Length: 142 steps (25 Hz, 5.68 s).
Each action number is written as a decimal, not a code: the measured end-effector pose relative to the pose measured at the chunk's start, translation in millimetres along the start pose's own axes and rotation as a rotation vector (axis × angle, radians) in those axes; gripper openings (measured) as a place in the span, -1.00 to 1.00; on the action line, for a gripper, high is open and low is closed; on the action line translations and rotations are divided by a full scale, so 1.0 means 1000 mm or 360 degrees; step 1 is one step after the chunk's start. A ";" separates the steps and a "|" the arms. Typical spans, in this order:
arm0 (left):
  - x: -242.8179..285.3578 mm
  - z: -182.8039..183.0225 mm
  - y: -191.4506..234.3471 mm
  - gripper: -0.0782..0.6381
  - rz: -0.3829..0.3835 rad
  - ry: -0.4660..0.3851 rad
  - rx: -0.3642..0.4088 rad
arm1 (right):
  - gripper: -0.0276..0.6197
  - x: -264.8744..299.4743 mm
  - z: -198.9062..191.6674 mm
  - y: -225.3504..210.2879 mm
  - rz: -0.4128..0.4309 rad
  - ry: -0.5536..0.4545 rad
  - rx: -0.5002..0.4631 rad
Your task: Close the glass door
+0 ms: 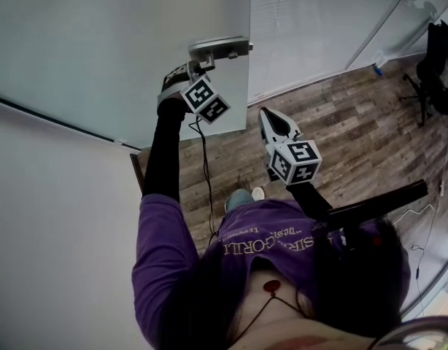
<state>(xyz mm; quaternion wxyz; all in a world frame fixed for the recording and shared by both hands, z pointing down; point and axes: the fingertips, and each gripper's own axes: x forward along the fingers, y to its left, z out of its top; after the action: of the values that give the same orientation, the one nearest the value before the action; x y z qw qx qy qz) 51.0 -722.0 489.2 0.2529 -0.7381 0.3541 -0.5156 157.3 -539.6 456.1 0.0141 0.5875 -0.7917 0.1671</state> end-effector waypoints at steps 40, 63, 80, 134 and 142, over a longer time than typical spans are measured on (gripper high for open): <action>0.064 0.021 0.049 -0.47 0.0003 -0.0067 0.0023 | -0.96 0.110 0.025 0.005 -0.0095 -0.0036 0.0001; 0.109 0.019 0.080 -0.47 -0.0001 0.0045 -0.0121 | -0.96 0.132 0.047 -0.024 -0.0014 0.0004 -0.0024; 0.122 0.013 0.092 -0.47 0.0027 0.0081 -0.0177 | -0.96 0.147 0.049 -0.035 0.0054 0.0022 -0.0038; 0.089 0.023 0.108 -0.35 0.0376 -0.0258 -0.0376 | -0.96 0.150 0.052 -0.055 0.0026 0.0015 -0.0013; 0.011 0.013 0.098 -0.78 0.0565 -0.0590 -0.1241 | -0.96 0.149 0.064 -0.043 0.0063 -0.0036 -0.0010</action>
<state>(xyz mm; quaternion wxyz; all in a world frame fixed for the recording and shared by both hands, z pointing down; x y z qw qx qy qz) 40.1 -791.6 419.0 0.1001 -0.7858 0.5911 -0.1522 162.6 -706.7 438.7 0.0037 0.5735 -0.8038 0.1581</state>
